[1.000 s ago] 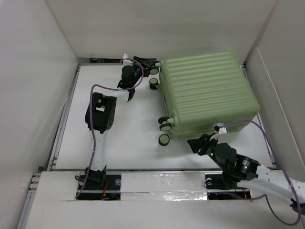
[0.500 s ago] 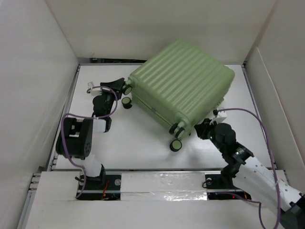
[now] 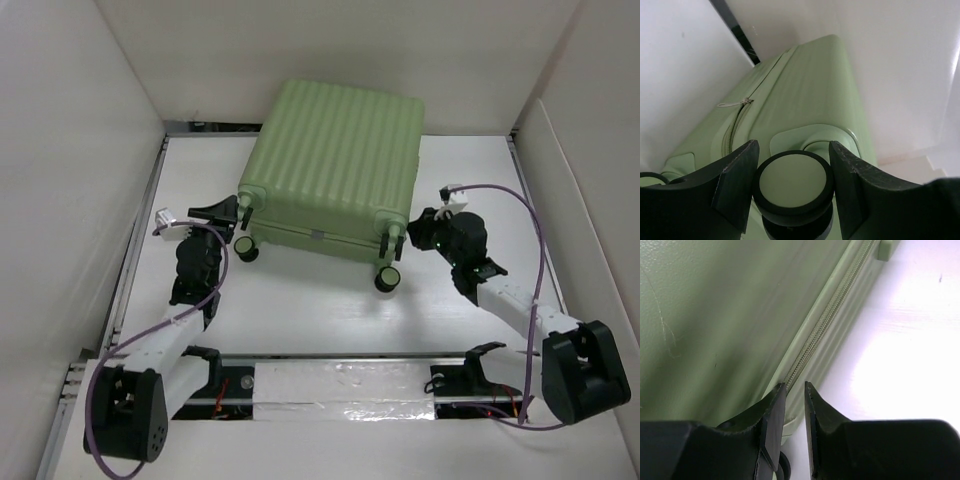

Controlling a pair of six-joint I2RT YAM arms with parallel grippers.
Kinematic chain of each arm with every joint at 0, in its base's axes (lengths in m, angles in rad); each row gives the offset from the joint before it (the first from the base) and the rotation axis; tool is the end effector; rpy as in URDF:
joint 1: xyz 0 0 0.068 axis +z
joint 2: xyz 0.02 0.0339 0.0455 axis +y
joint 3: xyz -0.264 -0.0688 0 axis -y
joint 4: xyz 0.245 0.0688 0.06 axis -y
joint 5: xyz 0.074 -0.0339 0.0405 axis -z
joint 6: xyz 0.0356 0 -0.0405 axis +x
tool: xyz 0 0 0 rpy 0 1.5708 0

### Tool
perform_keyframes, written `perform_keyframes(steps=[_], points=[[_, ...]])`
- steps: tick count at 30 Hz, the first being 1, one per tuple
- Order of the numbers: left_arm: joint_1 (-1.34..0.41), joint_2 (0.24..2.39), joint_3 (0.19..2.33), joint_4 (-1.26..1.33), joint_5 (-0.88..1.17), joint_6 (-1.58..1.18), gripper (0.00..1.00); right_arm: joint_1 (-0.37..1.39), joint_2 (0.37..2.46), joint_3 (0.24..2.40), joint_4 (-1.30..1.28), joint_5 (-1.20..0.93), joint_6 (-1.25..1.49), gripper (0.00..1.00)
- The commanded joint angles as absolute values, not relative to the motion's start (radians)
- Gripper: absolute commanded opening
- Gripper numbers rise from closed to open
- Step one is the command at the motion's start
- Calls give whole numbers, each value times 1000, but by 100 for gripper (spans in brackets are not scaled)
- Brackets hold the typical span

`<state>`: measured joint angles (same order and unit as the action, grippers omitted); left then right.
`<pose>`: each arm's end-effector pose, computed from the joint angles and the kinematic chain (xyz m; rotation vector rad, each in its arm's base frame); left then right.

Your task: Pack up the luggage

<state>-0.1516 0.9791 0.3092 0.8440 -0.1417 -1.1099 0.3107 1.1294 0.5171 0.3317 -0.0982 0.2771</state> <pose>0.2080 -0.0267 0.2465 -0.7829 1.2392 -0.9424 0.2344 0.0789 0.2302 -0.1010 1.8770 0.4978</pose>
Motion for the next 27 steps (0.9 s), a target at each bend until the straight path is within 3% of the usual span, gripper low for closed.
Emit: perform_keyframes(steps=[1,9,10,11,12,15,16,19,22,24,25,26,27], points=[[-207,841,322,812,-64,-1068,0,330,1135,578,543,-321,295,30],[-207,698,287,663,-20,-1046,0,210,1267,636,678,-569,295,29],[-207,678,287,654,-28,-1037,4,198,1282,644,690,-580,296,27],[-207,669,297,626,-46,-1023,18,189,1284,631,704,-580,302,26],[-207,660,316,595,-99,-1000,48,170,1270,606,756,-566,308,25],[-207,627,399,546,-226,-997,79,129,1178,480,825,-525,339,16],[-207,627,425,563,-238,-1006,90,98,1157,454,827,-525,344,8],[-207,688,478,672,-167,-977,94,77,1086,352,873,-537,344,0],[-207,779,572,724,-23,-956,85,54,1058,292,913,-580,341,1],[-207,830,600,782,151,-942,69,29,1066,261,996,-613,348,10],[-260,885,618,788,188,-934,65,29,1090,233,1034,-665,356,19],[-311,906,665,773,202,-867,62,15,1106,223,1064,-693,356,33],[-372,928,696,741,169,-809,59,0,1124,216,1119,-713,359,37]])
